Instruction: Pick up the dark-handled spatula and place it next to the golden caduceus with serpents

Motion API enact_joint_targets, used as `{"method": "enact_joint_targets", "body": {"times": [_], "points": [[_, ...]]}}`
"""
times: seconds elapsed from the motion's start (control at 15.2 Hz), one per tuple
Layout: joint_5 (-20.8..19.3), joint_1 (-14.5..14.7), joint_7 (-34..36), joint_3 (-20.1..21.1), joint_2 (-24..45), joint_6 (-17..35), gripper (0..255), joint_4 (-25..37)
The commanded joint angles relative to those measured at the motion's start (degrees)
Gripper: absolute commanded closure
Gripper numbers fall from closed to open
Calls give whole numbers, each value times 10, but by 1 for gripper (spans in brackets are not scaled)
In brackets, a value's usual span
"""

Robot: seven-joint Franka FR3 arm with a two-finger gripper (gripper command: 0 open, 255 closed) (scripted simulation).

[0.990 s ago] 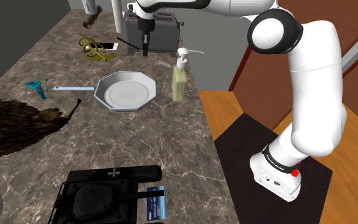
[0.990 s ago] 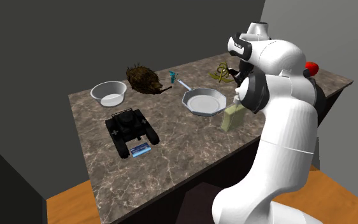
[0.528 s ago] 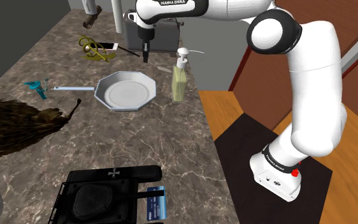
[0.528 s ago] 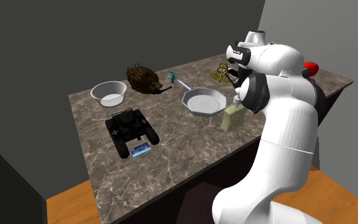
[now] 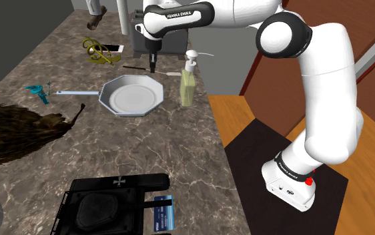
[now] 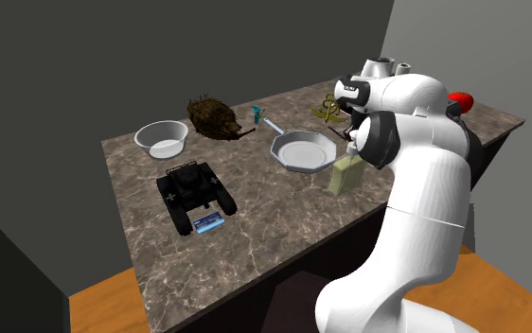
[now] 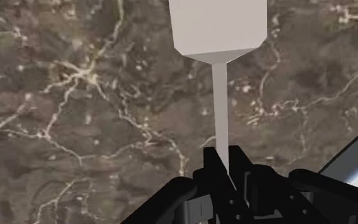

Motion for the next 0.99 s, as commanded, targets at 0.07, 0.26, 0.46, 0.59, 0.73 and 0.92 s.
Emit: {"method": "enact_joint_targets", "body": {"times": [0.07, 0.26, 0.46, 0.59, 0.73, 0.92], "points": [[0, -1, 0, 0, 0, 10, 255, -10], [0, -1, 0, 0, 0, 10, 255, -10], [0, -1, 0, 0, 0, 10, 255, -10], [0, -1, 0, 0, 0, 10, 0, -10], [0, -1, 0, 0, 0, 10, 0, -10], [1, -1, 0, 1, -7, -4, 0, -2]]}}
